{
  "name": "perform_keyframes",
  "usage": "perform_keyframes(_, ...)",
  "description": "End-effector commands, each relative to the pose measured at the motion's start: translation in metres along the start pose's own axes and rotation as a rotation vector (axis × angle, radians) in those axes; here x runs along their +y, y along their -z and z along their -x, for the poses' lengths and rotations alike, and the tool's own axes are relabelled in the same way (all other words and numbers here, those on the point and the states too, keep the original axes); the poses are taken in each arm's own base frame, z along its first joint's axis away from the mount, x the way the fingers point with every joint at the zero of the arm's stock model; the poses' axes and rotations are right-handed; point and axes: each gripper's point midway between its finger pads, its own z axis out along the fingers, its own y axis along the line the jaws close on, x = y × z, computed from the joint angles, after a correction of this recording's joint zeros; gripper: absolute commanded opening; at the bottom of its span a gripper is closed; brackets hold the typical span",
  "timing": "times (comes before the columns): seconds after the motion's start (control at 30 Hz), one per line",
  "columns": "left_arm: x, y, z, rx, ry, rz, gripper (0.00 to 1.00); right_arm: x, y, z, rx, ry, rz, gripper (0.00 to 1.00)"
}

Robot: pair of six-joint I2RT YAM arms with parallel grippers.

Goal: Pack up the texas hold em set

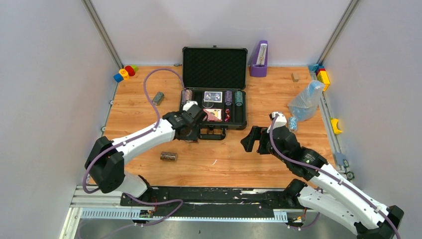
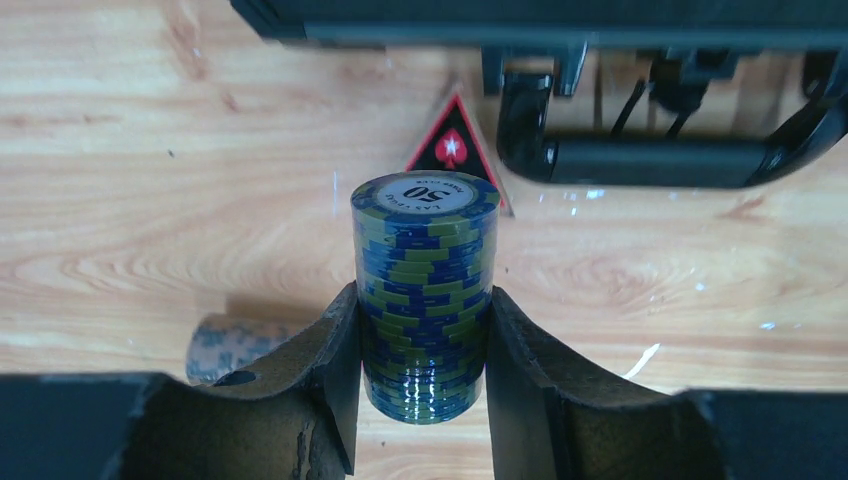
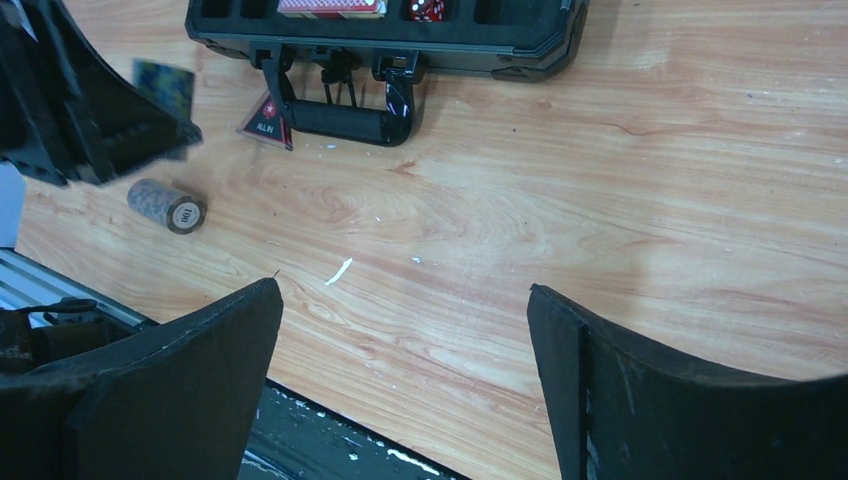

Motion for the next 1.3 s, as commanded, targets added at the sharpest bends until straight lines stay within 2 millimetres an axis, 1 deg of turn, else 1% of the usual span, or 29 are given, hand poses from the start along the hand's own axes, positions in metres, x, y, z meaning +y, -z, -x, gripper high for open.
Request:
perform_keyframes(0.0,-0.010,0.019,0.073,-0.164,-0.002,-0.131,0.13,0.008,-0.002,0.017,-0.044,0.010,0.010,0.95)
perform_keyframes(0.03,-0.004,0.015,0.080,-0.163,-0.003,-0.131,0.13,0.008,-0.004,0.017,-0.042,0.011,0.005,0.94)
perform_keyframes(0.07,-0.005,0.014,0.090,-0.174,0.000,-0.135,0.13,0.008,-0.006,0.018,-0.041,0.013,-0.001,0.94)
perform_keyframes(0.1,-0.001,0.012,0.097,-0.177,-0.010,-0.133,0.13,0.008,-0.007,0.018,-0.043,0.013,-0.006,0.94)
perform_keyframes(0.13,-0.003,0.010,0.107,-0.186,-0.013,-0.133,0.13,0.008,-0.009,0.019,-0.043,0.015,-0.011,0.94)
perform_keyframes(0.17,-0.001,0.008,0.112,-0.188,-0.026,-0.128,0.14,0.008,-0.010,0.020,-0.046,0.016,-0.013,0.94)
perform_keyframes(0.3,-0.010,0.000,0.146,-0.210,-0.052,-0.126,0.17,0.011,-0.009,0.033,-0.083,0.014,-0.022,0.93)
perform_keyframes(0.4,-0.008,-0.010,0.163,-0.209,-0.056,-0.102,0.17,0.013,-0.004,0.045,-0.138,0.020,-0.012,0.93)
perform_keyframes(0.43,-0.011,-0.015,0.169,-0.205,-0.062,-0.105,0.17,0.013,-0.003,0.048,-0.152,0.023,-0.010,0.93)
perform_keyframes(0.47,-0.009,-0.019,0.173,-0.200,-0.057,-0.102,0.18,0.013,-0.002,0.050,-0.161,0.028,-0.009,0.93)
perform_keyframes(0.57,-0.015,-0.033,0.186,-0.190,-0.073,-0.127,0.18,0.012,-0.005,0.051,-0.164,0.041,-0.022,0.92)
perform_keyframes(0.63,-0.015,-0.041,0.194,-0.193,-0.082,-0.122,0.18,0.010,-0.009,0.049,-0.152,0.051,-0.032,0.93)
perform_keyframes(0.73,-0.013,-0.053,0.199,-0.183,-0.103,-0.116,0.18,0.008,-0.014,0.045,-0.134,0.064,-0.049,0.93)
perform_keyframes(0.83,-0.012,-0.066,0.205,-0.178,-0.095,-0.122,0.19,0.009,-0.015,0.046,-0.133,0.069,-0.053,0.92)
perform_keyframes(0.9,-0.008,-0.074,0.210,-0.172,-0.078,-0.130,0.20,0.009,-0.016,0.047,-0.134,0.073,-0.052,0.92)
perform_keyframes(1.07,-0.015,-0.089,0.219,-0.162,-0.082,-0.197,0.23,0.011,-0.019,0.049,-0.127,0.078,-0.049,0.92)
perform_keyframes(1.13,-0.016,-0.091,0.223,-0.167,-0.082,-0.201,0.24,0.010,-0.020,0.049,-0.123,0.078,-0.052,0.92)
perform_keyframes(1.2,-0.016,-0.094,0.226,-0.167,-0.078,-0.205,0.28,0.010,-0.021,0.048,-0.121,0.079,-0.053,0.92)
perform_keyframes(1.23,-0.016,-0.094,0.228,-0.170,-0.075,-0.211,0.40,0.010,-0.021,0.048,-0.121,0.079,-0.053,0.93)
perform_keyframes(1.27,-0.017,-0.094,0.229,-0.169,-0.071,-0.215,0.49,0.010,-0.021,0.048,-0.120,0.079,-0.055,0.92)
